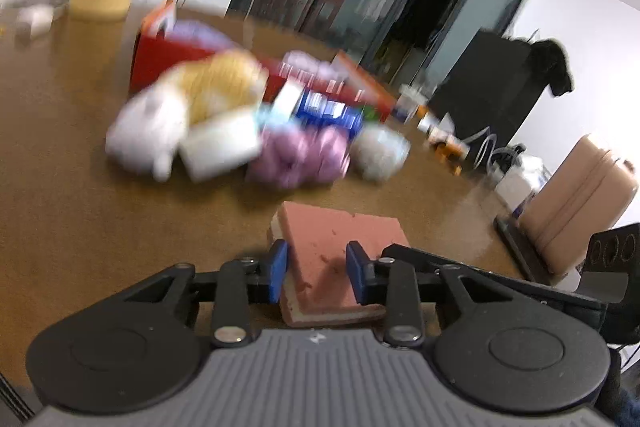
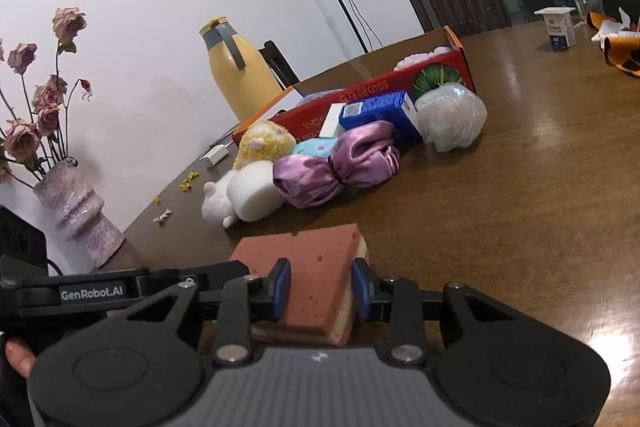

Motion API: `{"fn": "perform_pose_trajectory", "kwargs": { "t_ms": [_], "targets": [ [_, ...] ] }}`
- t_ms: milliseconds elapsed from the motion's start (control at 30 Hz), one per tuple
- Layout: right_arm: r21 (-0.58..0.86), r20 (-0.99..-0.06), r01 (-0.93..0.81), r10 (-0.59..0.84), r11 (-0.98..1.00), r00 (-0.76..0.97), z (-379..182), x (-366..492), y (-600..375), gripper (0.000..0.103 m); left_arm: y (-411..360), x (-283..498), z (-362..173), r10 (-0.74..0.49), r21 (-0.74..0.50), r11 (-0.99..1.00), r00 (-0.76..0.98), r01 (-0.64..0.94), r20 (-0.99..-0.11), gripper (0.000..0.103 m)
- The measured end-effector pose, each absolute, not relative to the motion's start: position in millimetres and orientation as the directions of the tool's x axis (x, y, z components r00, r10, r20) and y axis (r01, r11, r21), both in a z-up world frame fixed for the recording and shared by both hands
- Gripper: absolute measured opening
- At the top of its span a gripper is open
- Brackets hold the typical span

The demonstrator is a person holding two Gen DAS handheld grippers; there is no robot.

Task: Organize soft objects
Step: 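Carry the sponge block into the box and release it onto the sachet, then withdraw the right gripper from the box back toward the pile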

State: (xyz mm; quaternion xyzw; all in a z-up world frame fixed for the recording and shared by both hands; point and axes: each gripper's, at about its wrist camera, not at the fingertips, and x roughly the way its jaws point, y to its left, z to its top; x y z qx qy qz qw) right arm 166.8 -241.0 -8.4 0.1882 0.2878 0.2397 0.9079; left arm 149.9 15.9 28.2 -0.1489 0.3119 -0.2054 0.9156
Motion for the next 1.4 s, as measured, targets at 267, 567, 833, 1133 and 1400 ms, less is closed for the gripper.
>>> {"fn": "perform_pose_trajectory", "kwargs": {
  "t_ms": [267,567,833,1133,1400],
  "targets": [
    [0.381,-0.273,-0.444,0.558,0.811,0.784,72.6,255.2,-216.0,0.032,47.2,243.0,105.3,-0.473,-0.397,0.857,0.808,0.328,-0.352,0.032],
    [0.460,-0.409,-0.369,0.561,0.808,0.719,70.1,422.9,-173.2,0.032,71.2,384.0,103.0,-0.360,-0.346,0.915,0.803,0.206,-0.475,0.032],
    [0.410,-0.584,-0.312,0.510,0.857,0.632,26.8,483.6,-133.5,0.035,65.0,413.9,68.1,-0.246,-0.127,0.969,0.807,0.210,-0.537,0.041],
    [0.380,-0.557,-0.340,0.506,0.860,0.658,47.8,468.0,-136.7,0.041,74.1,389.7,98.1,-0.223,-0.073,0.974,0.847,0.215,-0.483,0.047],
    [0.283,-0.471,-0.331,0.432,0.900,0.770,112.0,399.6,-195.8,0.061,75.7,324.2,141.7,-0.194,-0.045,0.981,0.908,0.191,-0.371,0.068]
  ]
}}
